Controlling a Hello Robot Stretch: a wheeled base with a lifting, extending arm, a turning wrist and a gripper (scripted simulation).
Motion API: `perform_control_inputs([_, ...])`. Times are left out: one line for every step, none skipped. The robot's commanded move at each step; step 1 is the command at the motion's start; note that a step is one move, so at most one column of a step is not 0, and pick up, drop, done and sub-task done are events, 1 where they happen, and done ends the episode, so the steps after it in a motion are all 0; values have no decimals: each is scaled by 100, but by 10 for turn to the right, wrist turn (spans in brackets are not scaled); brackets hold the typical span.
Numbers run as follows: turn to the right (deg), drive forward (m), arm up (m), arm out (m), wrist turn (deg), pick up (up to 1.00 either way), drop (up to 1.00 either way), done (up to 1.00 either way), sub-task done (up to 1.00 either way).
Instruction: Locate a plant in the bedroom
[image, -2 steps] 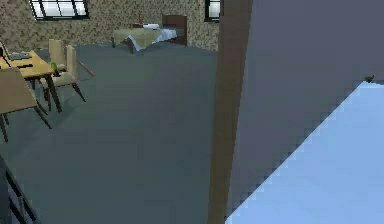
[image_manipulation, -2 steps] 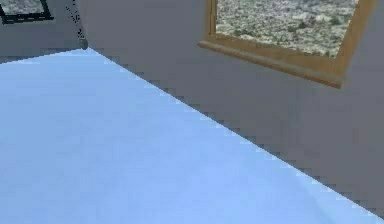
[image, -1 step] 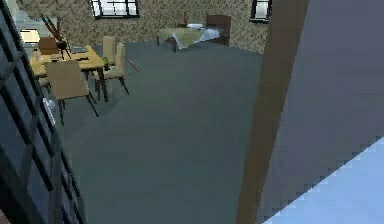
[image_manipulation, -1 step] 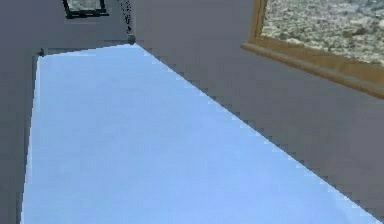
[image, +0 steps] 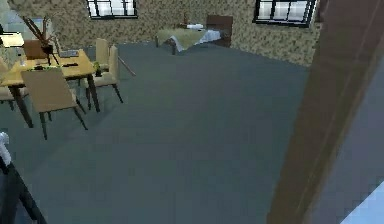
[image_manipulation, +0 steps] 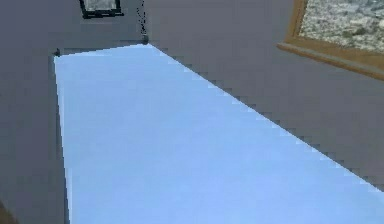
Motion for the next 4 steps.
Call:
perform_control_inputs([-120, 0, 0, 0, 0, 0, 0, 0, 0])
perform_control_inputs([0, 80, 0, 0, 0, 0, 0, 0, 0])
perform_control_inputs([-360, 0, 0, 0, 0, 0, 0, 0, 0])
perform_control_inputs([-30, 0, 0, 0, 0, 0, 0, 0, 0])
